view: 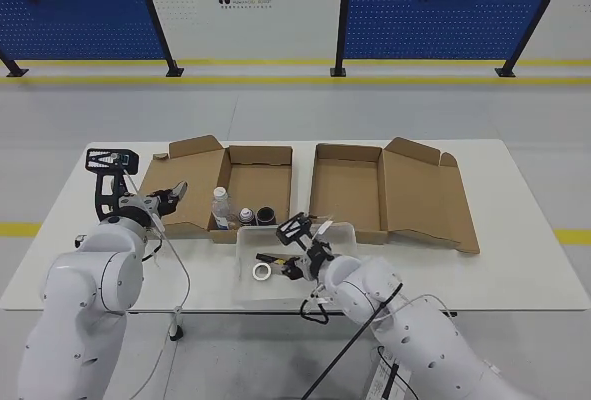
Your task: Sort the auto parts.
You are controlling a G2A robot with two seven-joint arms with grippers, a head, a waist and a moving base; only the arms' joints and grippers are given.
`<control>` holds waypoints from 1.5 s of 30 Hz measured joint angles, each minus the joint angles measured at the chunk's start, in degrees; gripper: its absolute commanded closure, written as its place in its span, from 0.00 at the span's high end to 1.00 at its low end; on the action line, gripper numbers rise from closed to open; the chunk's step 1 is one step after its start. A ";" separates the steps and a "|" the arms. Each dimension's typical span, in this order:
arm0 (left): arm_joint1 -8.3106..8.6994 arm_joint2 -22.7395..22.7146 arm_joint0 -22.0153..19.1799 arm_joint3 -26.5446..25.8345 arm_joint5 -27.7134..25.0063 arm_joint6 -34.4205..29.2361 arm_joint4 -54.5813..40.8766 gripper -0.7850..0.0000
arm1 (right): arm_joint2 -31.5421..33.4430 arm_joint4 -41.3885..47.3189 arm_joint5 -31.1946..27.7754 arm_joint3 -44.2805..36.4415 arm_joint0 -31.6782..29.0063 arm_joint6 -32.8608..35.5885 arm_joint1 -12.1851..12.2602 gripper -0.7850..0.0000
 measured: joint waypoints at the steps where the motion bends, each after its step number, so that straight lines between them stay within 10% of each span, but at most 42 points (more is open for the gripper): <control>1: 0.00 0.00 0.00 0.00 0.00 0.00 0.00 1.00 | 0.01 -0.04 1.70 -0.76 0.43 2.34 -0.16 1.00; 14: 0.00 0.00 0.00 0.00 0.00 0.00 0.00 1.00 | -3.48 -0.75 13.66 0.47 10.09 23.62 -3.22 1.00; 43: 0.00 0.00 0.00 0.00 0.00 0.00 0.00 1.00 | -8.22 0.46 12.08 7.38 12.60 21.46 -6.11 1.00; 45: 0.00 0.00 0.00 0.00 0.00 0.00 0.00 1.00 | -9.70 0.61 13.61 9.08 14.04 22.35 -7.13 0.66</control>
